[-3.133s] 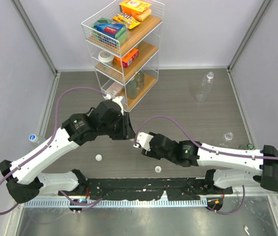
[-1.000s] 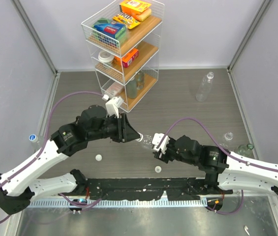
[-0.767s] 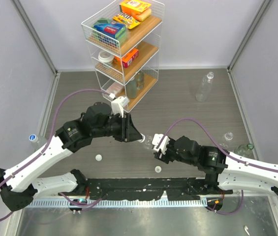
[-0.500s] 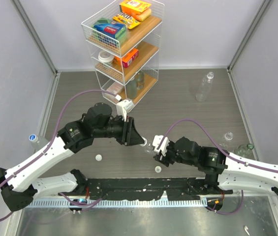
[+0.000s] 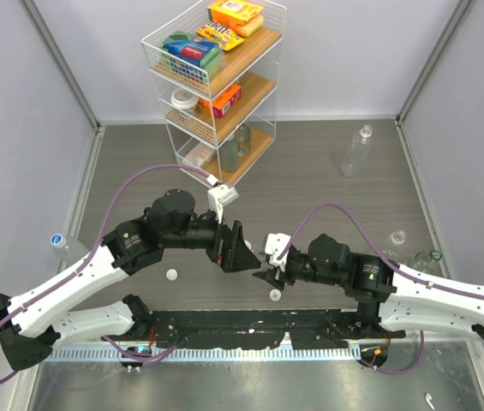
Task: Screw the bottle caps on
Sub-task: Screw the bottle cap onto the plastic bottle.
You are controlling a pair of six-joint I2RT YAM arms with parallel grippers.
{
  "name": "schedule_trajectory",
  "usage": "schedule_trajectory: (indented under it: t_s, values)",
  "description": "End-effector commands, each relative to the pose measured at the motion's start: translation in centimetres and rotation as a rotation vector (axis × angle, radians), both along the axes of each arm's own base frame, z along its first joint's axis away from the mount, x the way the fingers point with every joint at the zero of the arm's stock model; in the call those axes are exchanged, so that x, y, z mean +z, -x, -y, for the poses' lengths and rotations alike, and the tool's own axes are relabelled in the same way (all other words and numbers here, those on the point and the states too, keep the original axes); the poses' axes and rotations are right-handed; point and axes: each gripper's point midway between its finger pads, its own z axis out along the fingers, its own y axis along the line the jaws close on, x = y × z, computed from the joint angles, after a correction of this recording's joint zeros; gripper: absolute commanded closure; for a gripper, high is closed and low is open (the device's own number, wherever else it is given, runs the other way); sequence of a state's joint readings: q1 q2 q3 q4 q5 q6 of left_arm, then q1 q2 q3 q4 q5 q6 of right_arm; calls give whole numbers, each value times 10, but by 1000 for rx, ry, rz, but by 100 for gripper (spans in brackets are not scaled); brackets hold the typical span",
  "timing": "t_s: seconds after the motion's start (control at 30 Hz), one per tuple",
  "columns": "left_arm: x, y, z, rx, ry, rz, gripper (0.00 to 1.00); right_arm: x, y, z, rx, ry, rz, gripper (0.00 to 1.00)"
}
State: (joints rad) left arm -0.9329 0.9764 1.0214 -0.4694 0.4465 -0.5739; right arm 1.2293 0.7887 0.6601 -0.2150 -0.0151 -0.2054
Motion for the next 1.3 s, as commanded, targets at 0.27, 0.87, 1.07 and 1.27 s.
schedule_trajectory:
  t_s: [0.27, 0.87, 1.07, 1.27]
  values:
    - [45, -9, -21, 146, 139, 111, 0, 77, -55, -10, -318, -262, 77, 99]
    - [111, -98, -53, 730, 174, 120, 17, 45, -71, -11, -438, -139, -8, 99]
    - [96, -112, -58, 824, 126, 99, 24, 42, -77, -17, -443, -118, -28, 99]
    - [93, -114, -66, 878, 145, 70, 31, 33, -80, -22, -423, -64, -11, 99]
